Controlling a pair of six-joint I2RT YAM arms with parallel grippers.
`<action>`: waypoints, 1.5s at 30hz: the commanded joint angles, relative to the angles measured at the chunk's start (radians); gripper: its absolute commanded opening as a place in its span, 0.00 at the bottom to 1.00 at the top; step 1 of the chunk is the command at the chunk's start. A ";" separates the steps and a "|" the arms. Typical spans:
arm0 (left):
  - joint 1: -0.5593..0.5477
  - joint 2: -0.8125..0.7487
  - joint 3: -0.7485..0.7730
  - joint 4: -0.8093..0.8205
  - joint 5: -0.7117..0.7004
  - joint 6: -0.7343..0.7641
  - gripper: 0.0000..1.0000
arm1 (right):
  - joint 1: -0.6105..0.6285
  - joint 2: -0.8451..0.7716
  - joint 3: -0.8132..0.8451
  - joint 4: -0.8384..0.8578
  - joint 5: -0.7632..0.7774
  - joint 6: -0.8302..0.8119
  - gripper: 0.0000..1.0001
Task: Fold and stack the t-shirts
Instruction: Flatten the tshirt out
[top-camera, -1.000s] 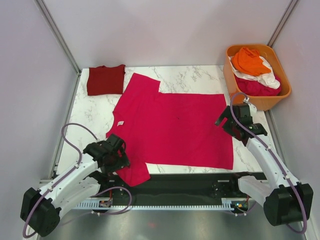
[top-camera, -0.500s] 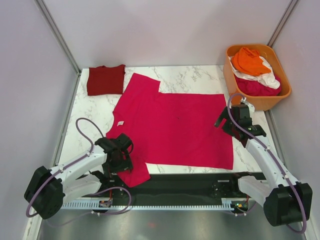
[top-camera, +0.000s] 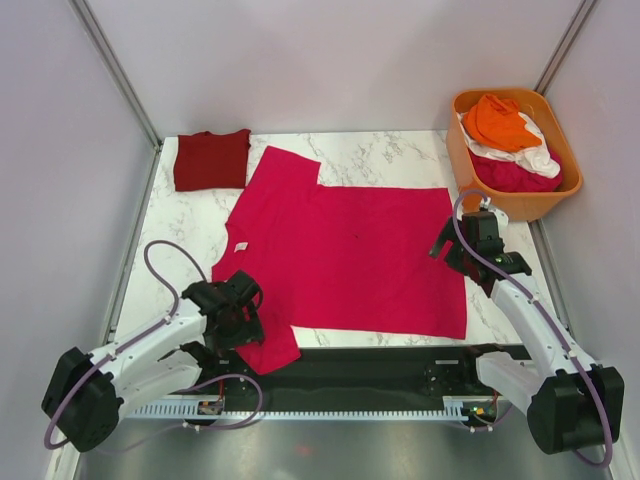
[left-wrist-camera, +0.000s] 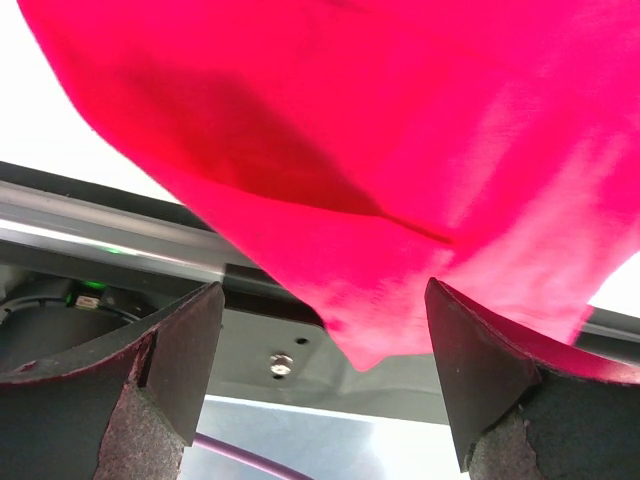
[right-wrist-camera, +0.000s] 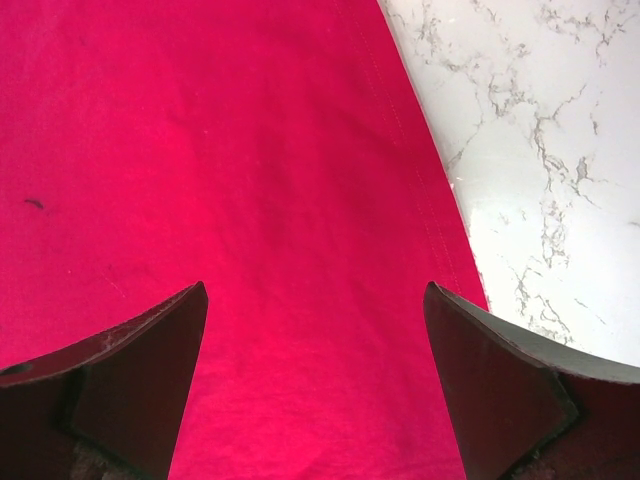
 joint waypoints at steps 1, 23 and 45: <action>-0.004 -0.015 -0.048 -0.010 0.011 -0.027 0.89 | -0.003 -0.004 -0.009 0.016 0.006 -0.005 0.98; -0.004 -0.183 -0.090 -0.010 0.011 -0.027 0.89 | -0.003 -0.149 -0.069 -0.147 -0.077 0.163 0.98; 0.000 -0.261 -0.041 -0.010 0.011 -0.027 0.89 | -0.037 -0.037 -0.130 -0.452 -0.080 0.429 0.98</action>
